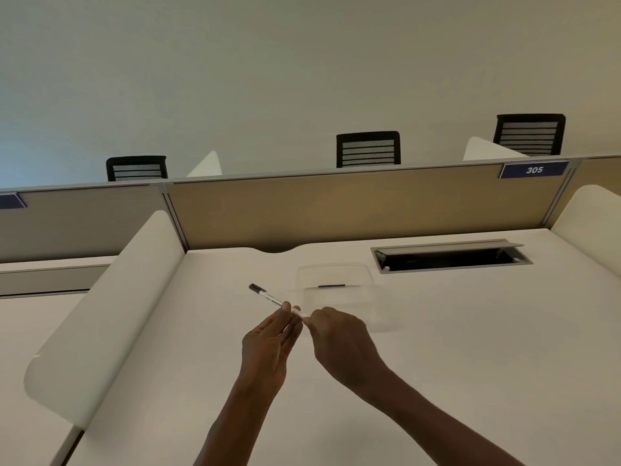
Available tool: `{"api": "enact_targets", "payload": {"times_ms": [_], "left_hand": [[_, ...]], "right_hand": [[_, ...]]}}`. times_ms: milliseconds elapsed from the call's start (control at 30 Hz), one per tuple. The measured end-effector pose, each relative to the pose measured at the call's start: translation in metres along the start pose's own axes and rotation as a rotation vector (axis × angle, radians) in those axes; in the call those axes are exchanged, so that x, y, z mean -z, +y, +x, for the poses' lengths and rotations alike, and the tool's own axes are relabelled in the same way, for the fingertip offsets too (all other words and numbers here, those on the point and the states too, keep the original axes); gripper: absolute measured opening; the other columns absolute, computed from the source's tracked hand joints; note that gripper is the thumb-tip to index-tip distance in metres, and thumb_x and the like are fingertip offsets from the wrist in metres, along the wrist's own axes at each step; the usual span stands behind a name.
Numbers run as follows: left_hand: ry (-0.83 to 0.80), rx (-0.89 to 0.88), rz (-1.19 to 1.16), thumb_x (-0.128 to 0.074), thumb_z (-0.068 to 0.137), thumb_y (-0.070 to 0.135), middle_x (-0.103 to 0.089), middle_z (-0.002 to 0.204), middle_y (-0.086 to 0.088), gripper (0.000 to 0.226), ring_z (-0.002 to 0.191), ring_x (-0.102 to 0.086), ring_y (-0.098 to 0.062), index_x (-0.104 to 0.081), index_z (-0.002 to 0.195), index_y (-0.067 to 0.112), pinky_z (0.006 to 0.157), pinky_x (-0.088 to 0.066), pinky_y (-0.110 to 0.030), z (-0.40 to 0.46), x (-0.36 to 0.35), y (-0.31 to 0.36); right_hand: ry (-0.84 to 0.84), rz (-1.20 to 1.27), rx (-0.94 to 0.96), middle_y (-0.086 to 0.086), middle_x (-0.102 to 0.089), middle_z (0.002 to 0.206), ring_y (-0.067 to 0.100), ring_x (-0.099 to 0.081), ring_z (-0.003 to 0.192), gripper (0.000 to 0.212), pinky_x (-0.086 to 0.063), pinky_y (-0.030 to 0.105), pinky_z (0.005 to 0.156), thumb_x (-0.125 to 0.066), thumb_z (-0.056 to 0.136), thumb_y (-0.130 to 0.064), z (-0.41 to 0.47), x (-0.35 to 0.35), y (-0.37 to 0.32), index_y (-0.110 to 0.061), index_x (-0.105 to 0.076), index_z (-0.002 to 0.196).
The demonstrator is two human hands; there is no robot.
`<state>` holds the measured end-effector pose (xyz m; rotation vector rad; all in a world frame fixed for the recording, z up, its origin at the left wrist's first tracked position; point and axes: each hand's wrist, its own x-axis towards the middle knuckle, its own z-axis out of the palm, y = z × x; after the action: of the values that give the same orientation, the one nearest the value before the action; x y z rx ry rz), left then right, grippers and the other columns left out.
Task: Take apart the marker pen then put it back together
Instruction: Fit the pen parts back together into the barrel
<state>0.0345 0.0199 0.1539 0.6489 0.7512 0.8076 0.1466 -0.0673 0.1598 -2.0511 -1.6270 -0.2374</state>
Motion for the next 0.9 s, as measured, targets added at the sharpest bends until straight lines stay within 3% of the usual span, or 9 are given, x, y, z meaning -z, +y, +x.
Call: {"api": "enact_targets", "payload": {"times_ms": [100,200,267,400,467,567,733,800,900], "left_hand": [[0.07,0.04,-0.003,-0.074,0.083,0.015,-0.078,0.091,-0.018,0.018,0.083,-0.077,-0.027,-0.078,0.087,-0.001,0.064,-0.062,-0.03,0.004,0.001,0.0],[0.07,0.051,-0.007,-0.07,0.085,0.012,-0.078,0.087,-0.016,0.019,0.077,-0.076,-0.024,-0.076,0.093,-0.005,0.061,-0.061,-0.028,0.006,0.001,-0.003],[0.045,0.025,-0.001,-0.068,0.086,0.013,-0.077,0.087,-0.014,0.019,0.078,-0.076,-0.022,-0.077,0.093,-0.002,0.063,-0.061,-0.028,0.008,0.002,-0.005],[-0.014,-0.019,0.002,-0.068,0.079,0.019,-0.076,0.084,-0.012,0.02,0.078,-0.073,-0.021,-0.08,0.085,0.004,0.07,-0.061,-0.029,0.008,0.002,-0.006],[-0.045,-0.029,-0.007,-0.067,0.08,0.018,-0.075,0.083,-0.012,0.02,0.078,-0.072,-0.02,-0.08,0.085,0.005,0.072,-0.061,-0.029,0.008,0.002,-0.007],[-0.062,-0.025,-0.011,-0.066,0.079,0.017,-0.077,0.092,-0.015,0.026,0.083,-0.074,-0.022,-0.077,0.096,0.0,0.073,-0.062,-0.03,0.008,0.003,-0.007],[-0.026,-0.032,0.052,-0.073,0.074,0.02,-0.078,0.097,-0.017,0.022,0.092,-0.076,-0.025,-0.081,0.087,0.005,0.073,-0.062,-0.03,0.009,0.002,-0.004],[0.014,-0.017,0.073,-0.074,0.073,0.022,-0.078,0.09,-0.014,0.019,0.085,-0.076,-0.023,-0.081,0.082,0.008,0.071,-0.062,-0.031,0.012,0.001,-0.003],[0.026,0.007,0.08,-0.071,0.08,0.02,-0.078,0.084,-0.011,0.015,0.08,-0.076,-0.02,-0.081,0.08,0.008,0.075,-0.059,-0.033,0.015,0.001,-0.004]], "right_hand": [[-0.011,-0.216,0.152,0.0,-0.052,0.058,0.016,-0.045,0.043,0.028,-0.029,0.027,0.037,-0.057,0.095,-0.026,-0.006,-0.004,0.008,-0.015,-0.055,0.069],[-0.018,-0.024,0.088,0.001,-0.052,0.058,0.016,-0.043,0.045,0.033,-0.032,0.029,0.042,-0.05,0.099,-0.026,-0.006,-0.005,0.007,-0.012,-0.055,0.07],[-0.048,0.362,-0.167,-0.003,-0.049,0.054,0.01,-0.039,0.045,0.036,-0.031,0.026,0.047,-0.05,0.099,-0.026,-0.004,-0.004,-0.003,-0.011,-0.058,0.067],[-0.259,1.602,-1.114,-0.005,-0.034,0.049,0.006,-0.025,0.037,0.036,-0.023,0.018,0.034,-0.053,0.097,-0.02,0.008,0.009,-0.014,-0.01,-0.059,0.062],[-0.297,1.796,-1.251,-0.005,-0.032,0.049,0.005,-0.023,0.036,0.035,-0.022,0.016,0.03,-0.053,0.097,-0.017,0.009,0.013,-0.014,-0.008,-0.058,0.063],[-0.241,1.443,-1.001,-0.006,-0.036,0.048,0.007,-0.028,0.039,0.036,-0.025,0.018,0.036,-0.053,0.097,-0.021,0.006,0.008,-0.017,-0.01,-0.061,0.064],[0.004,0.177,-0.044,0.002,-0.055,0.055,0.018,-0.048,0.046,0.036,-0.034,0.029,0.044,-0.051,0.097,-0.026,-0.003,-0.009,0.004,-0.01,-0.057,0.066],[-0.005,0.008,0.083,0.004,-0.054,0.057,0.02,-0.046,0.043,0.031,-0.029,0.029,0.041,-0.054,0.096,-0.024,-0.007,-0.012,0.009,-0.011,-0.055,0.067],[-0.013,0.176,-0.023,0.003,-0.053,0.055,0.018,-0.044,0.046,0.035,-0.032,0.03,0.045,-0.051,0.097,-0.024,-0.007,-0.011,0.006,-0.009,-0.055,0.066]]}}
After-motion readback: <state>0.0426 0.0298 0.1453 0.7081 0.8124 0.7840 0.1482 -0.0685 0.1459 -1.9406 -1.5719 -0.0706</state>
